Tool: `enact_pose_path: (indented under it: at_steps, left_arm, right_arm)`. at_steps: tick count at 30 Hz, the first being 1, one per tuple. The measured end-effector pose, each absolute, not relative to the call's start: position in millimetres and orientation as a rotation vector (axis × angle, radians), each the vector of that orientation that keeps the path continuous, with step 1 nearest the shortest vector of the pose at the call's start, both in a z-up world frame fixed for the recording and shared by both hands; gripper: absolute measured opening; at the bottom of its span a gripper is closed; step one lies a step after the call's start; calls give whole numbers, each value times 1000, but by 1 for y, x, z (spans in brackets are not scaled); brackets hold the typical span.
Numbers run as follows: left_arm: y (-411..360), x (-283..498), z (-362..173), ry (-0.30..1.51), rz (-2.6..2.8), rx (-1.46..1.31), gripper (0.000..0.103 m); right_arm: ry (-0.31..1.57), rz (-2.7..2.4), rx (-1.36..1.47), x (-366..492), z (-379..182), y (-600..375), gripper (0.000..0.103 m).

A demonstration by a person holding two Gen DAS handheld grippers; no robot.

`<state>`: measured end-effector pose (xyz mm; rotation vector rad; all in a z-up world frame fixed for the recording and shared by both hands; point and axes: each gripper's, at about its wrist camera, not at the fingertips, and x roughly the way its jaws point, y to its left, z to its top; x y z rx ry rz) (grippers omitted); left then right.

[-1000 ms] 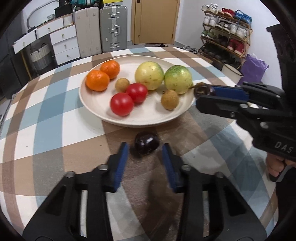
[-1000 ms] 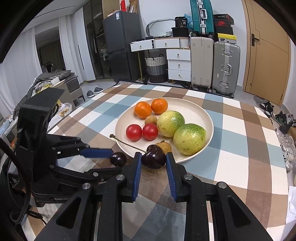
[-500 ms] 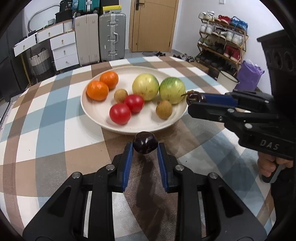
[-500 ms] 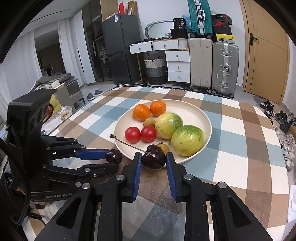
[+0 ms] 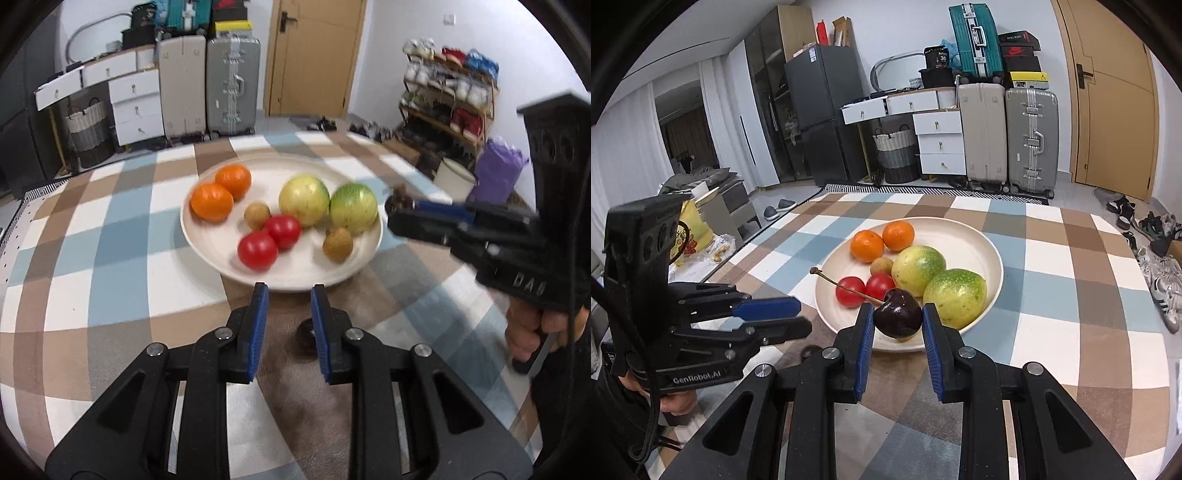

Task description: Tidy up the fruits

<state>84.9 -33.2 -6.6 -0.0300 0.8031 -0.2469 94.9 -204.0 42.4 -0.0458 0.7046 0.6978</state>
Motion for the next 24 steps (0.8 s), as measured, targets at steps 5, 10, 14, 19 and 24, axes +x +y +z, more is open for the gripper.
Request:
enact_pose_path:
  at_steps: [5,10,14,19,24]
  left_arm:
    - [-35,84,-17,856,-259,16,31]
    - [-36,75,-11,827,-306,19,61]
    - [-45,71,-16,843,-306,99,63]
    - [-49,72,-28,908,-325,148,57]
    - [-45,65,-30,930,-325,186,57]
  right_arm:
    - [705,697,-53,93,42,-205,26]
    - [700,699,-52,92,43,-208,26]
    - [697,697,-52,92,44,-209,26]
    - [696,696,-53,92,44,-210,26]
    - [695,695,-52,92,45,-210,26]
